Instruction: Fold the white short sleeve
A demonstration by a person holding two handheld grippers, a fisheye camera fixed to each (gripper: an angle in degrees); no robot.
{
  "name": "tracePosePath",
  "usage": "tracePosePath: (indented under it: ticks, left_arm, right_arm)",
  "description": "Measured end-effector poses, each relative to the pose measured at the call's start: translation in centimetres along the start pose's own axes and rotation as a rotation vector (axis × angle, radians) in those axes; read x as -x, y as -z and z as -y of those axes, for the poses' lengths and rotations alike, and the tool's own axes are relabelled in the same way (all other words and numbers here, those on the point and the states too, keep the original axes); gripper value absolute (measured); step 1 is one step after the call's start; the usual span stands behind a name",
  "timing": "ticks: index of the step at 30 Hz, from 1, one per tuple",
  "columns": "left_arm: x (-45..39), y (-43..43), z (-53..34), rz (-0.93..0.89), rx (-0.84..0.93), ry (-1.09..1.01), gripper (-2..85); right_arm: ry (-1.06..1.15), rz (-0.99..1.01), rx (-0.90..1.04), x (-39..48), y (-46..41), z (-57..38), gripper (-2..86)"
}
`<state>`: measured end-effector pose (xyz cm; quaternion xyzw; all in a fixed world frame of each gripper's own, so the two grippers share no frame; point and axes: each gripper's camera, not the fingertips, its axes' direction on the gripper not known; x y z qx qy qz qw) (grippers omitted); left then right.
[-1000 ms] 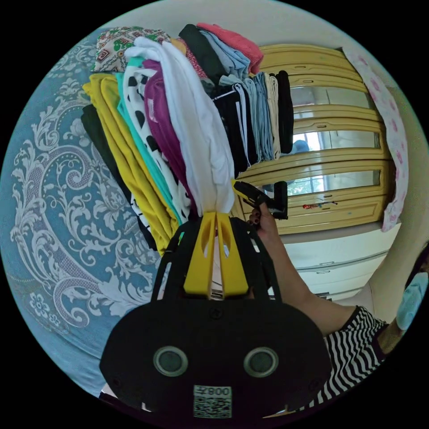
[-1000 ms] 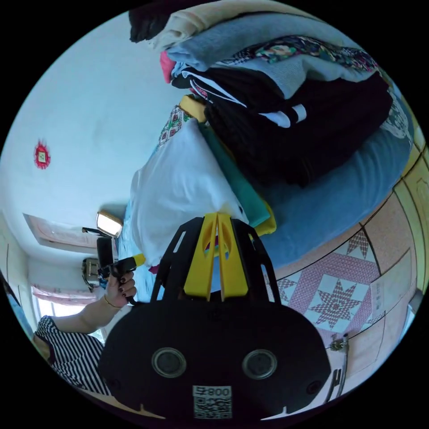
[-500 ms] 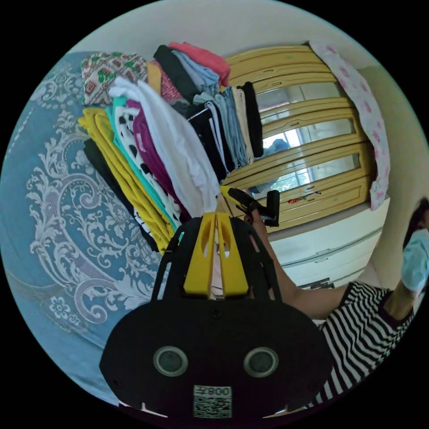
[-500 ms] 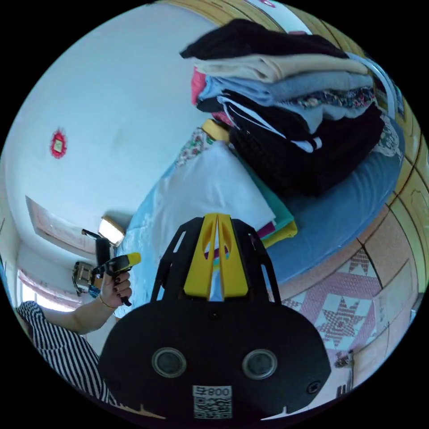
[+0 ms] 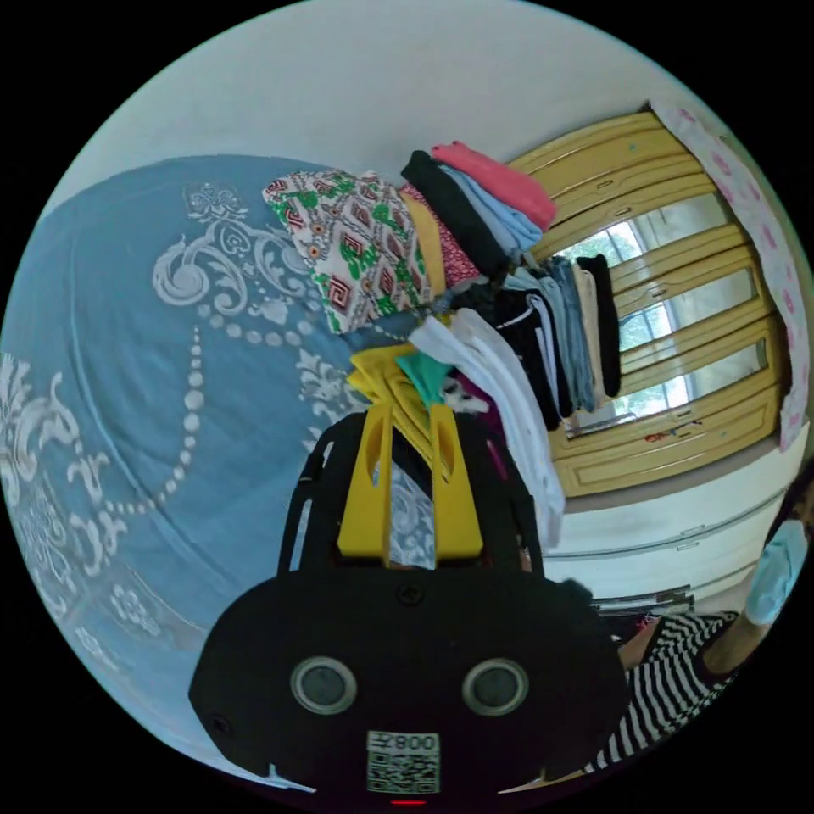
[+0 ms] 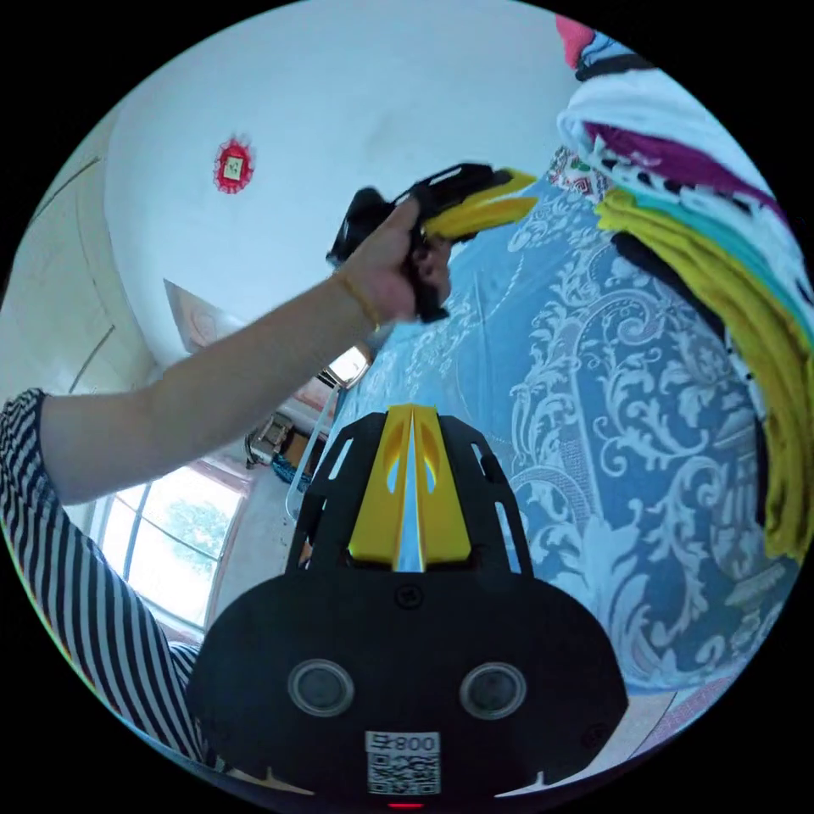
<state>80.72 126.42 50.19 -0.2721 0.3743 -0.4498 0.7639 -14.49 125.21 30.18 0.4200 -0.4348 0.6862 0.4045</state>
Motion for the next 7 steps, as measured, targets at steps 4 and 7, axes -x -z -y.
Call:
tracePosePath:
  ticks: [4, 7]
  left_arm:
    - [2.1, -1.3, 6.5, 0.032, 0.024, 0.061, 7.4]
    - [3.7, -2.5, 10.2, 0.040, 0.039, 0.119, 6.9]
  right_arm:
    - [0.001, 0.026, 0.029, 0.2, -5.1, -0.3, 0.0]
    - [-0.002, 0.061, 0.042, 0.1, -7.5, 0.2, 0.0]
